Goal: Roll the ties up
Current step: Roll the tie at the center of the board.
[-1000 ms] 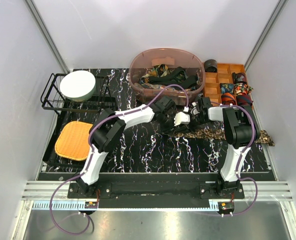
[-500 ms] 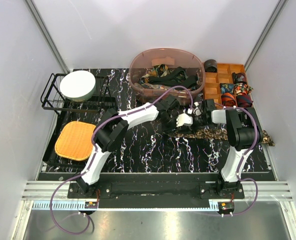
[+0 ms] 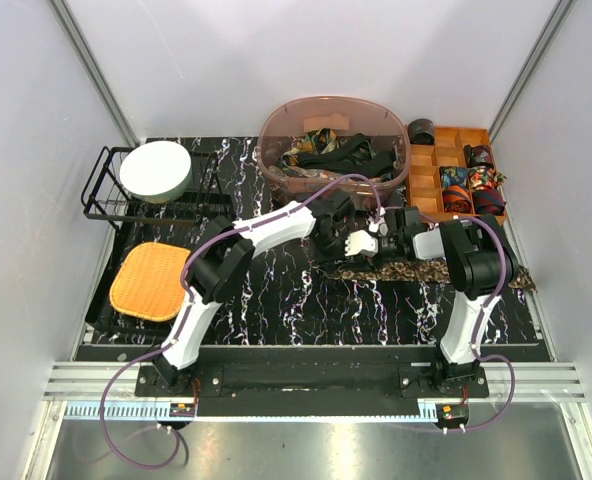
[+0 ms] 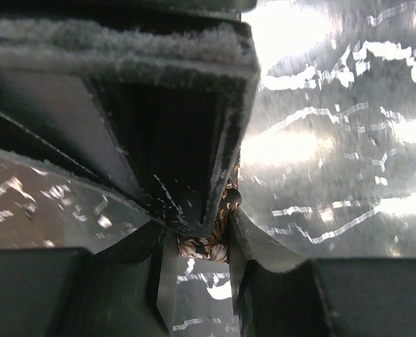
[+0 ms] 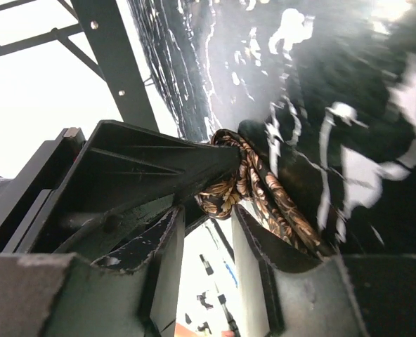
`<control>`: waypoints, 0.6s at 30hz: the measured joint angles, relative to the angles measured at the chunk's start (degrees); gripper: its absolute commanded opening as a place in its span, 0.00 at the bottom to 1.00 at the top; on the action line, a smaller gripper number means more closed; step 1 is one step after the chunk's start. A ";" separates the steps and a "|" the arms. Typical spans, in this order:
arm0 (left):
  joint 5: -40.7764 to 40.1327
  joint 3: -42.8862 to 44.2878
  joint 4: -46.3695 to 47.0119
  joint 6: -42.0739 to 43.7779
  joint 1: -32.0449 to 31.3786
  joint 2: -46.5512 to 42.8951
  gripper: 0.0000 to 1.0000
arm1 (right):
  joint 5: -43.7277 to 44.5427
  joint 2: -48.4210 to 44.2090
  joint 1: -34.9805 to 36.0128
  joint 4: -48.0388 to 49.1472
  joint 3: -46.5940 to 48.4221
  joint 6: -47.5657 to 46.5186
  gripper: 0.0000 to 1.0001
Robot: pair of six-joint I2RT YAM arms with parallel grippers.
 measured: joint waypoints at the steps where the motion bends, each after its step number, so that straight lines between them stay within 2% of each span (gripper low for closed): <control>1: -0.20 0.00 -0.83 0.09 0.09 -0.09 0.11 | -0.11 0.31 0.52 0.83 0.00 0.31 0.38; 6: -0.90 0.09 -2.86 0.28 0.22 -0.20 0.11 | -1.57 1.90 1.57 4.28 -0.07 1.31 0.34; 9: -1.07 0.24 -3.52 0.28 0.22 -0.20 0.11 | -1.79 1.97 2.08 6.16 -0.37 2.29 0.28; 18: -1.05 -0.79 -3.30 0.09 0.42 -0.79 0.11 | -3.76 5.07 2.89 17.81 -3.08 10.01 0.27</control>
